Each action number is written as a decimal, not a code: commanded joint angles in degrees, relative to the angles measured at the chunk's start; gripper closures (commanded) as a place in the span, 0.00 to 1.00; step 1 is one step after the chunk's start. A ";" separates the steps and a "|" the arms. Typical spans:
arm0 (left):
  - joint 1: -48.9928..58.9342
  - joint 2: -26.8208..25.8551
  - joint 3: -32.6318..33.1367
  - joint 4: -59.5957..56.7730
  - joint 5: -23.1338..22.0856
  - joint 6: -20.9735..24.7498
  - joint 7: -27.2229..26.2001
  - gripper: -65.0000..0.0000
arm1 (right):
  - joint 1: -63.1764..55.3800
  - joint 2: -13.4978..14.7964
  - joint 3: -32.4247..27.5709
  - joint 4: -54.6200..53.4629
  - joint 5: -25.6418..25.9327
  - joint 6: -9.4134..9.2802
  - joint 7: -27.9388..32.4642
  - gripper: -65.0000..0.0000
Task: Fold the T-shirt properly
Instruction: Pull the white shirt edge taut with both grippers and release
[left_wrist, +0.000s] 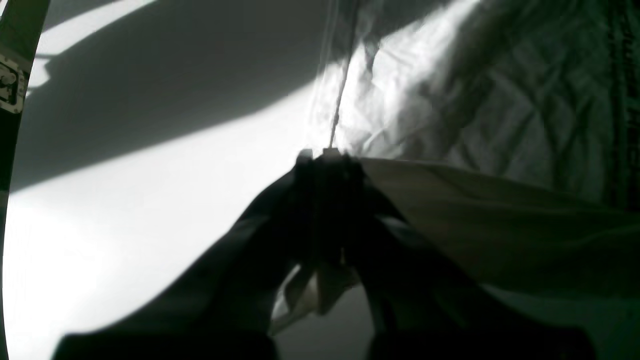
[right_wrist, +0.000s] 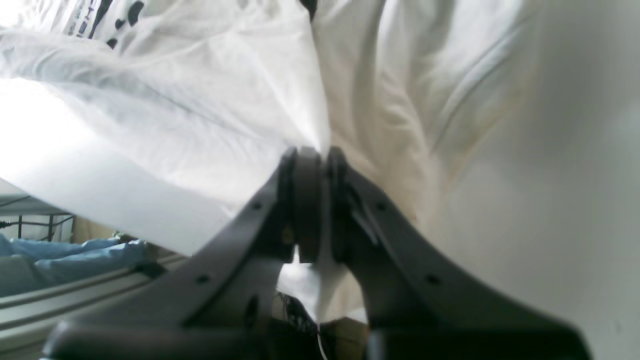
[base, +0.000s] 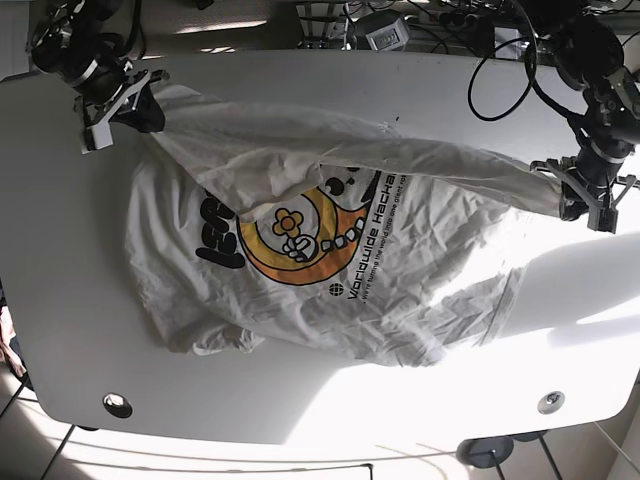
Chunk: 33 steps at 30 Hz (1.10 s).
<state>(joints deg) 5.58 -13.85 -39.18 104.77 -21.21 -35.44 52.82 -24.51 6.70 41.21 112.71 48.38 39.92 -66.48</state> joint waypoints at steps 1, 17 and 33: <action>-3.78 -1.05 0.10 -3.98 0.42 0.23 -0.64 1.00 | 2.58 1.08 1.03 0.13 0.63 0.08 1.12 0.97; -23.83 -11.34 22.34 -39.94 0.42 0.41 -13.74 1.00 | 10.93 1.87 -1.34 -14.90 -13.17 0.08 4.90 0.97; -33.41 -14.59 38.52 -57.87 0.33 0.58 -32.99 0.57 | 12.25 3.45 -1.43 -15.87 -13.26 0.08 5.69 0.97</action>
<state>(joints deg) -26.17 -27.24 -0.27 45.89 -20.08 -34.96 21.34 -12.58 9.23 39.42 95.92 34.50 39.92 -61.71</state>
